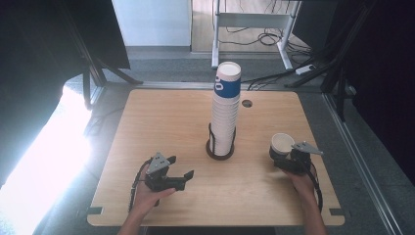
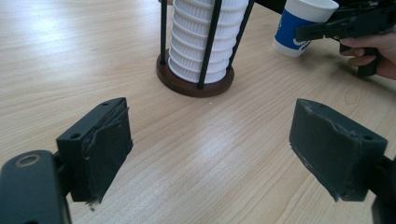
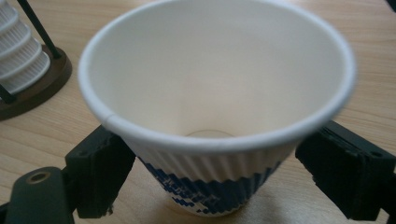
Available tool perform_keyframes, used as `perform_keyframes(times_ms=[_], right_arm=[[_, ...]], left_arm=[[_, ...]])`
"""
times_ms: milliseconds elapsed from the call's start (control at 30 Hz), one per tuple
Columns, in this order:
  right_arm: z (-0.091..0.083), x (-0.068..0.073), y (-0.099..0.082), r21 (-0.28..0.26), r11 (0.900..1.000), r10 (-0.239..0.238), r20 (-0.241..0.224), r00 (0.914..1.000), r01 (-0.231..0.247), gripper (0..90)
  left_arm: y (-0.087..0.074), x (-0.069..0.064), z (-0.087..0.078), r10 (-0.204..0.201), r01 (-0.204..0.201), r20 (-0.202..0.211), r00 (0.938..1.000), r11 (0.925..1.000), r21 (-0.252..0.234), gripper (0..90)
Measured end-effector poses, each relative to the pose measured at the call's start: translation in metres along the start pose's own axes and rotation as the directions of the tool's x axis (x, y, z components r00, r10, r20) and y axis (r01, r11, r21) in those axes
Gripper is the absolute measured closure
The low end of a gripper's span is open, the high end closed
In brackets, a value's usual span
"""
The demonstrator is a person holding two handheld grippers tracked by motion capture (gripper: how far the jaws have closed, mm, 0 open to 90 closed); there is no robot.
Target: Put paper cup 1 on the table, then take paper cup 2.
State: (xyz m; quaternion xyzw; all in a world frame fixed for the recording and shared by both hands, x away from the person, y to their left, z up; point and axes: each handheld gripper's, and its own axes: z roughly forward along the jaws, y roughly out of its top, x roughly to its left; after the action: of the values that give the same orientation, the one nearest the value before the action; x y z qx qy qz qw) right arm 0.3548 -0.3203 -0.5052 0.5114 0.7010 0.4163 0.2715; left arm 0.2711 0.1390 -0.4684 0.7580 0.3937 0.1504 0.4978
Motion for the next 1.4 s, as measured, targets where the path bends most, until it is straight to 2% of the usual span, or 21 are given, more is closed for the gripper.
perform_keyframes(times_ms=[200,500,667,767,900,1033,1133,1233,1333,1400], right_arm=[[-0.012,0.000,0.000,-0.027,0.9995,0.017,0.015,0.9997,-0.016,9.3],[-0.046,0.001,0.001,-0.118,0.9916,0.054,0.000,0.9986,-0.053,7.5],[-0.065,0.007,0.004,-0.145,0.9888,0.035,-0.006,0.9994,-0.036,8.7],[-0.075,0.011,0.006,-0.166,0.9859,0.017,-0.030,0.9994,-0.022,12.2],[-0.087,0.019,0.013,-0.201,0.9795,-0.015,-0.097,0.9952,-0.005,15.2],[-0.093,0.030,0.019,-0.224,0.9746,-0.043,-0.164,0.9855,0.006,18.5],[-0.093,0.040,0.022,-0.233,0.9722,-0.076,-0.210,0.9748,0.026,20.2],[-0.090,0.049,0.025,-0.241,0.9701,-0.089,-0.267,0.9597,0.023,21.8],[-0.088,0.059,0.028,-0.240,0.9695,-0.123,-0.296,0.9473,0.052,21.9],[-0.086,0.063,0.030,-0.235,0.9705,-0.127,-0.315,0.9404,0.053,22.8]], left_arm=[[0.000,0.000,0.000,-0.003,0.003,0.000,1.0000,1.0000,0.003,12.6],[0.001,0.000,-0.001,-0.012,0.012,-0.009,0.9999,0.9999,0.010,12.6],[0.002,0.003,-0.003,-0.029,0.029,0.010,0.9995,0.9996,0.002,11.2],[0.003,0.002,-0.004,-0.023,0.023,0.023,0.9995,0.9997,-0.001,14.9],[0.004,0.001,-0.005,-0.015,0.015,0.023,0.9996,0.9999,-0.007,15.0],[0.004,0.001,-0.005,-0.014,0.014,0.009,0.9999,0.9998,-0.017,15.0],[0.004,0.001,-0.006,-0.016,0.016,0.005,0.9999,0.9994,-0.030,15.2],[0.005,0.002,-0.006,-0.027,0.028,0.010,0.9996,0.9990,-0.036,15.0],[0.005,0.002,-0.005,-0.029,0.030,0.027,0.9992,0.9988,-0.038,13.6],[0.005,0.004,-0.004,-0.041,0.043,0.060,0.9973,0.9988,-0.022,15.4]])
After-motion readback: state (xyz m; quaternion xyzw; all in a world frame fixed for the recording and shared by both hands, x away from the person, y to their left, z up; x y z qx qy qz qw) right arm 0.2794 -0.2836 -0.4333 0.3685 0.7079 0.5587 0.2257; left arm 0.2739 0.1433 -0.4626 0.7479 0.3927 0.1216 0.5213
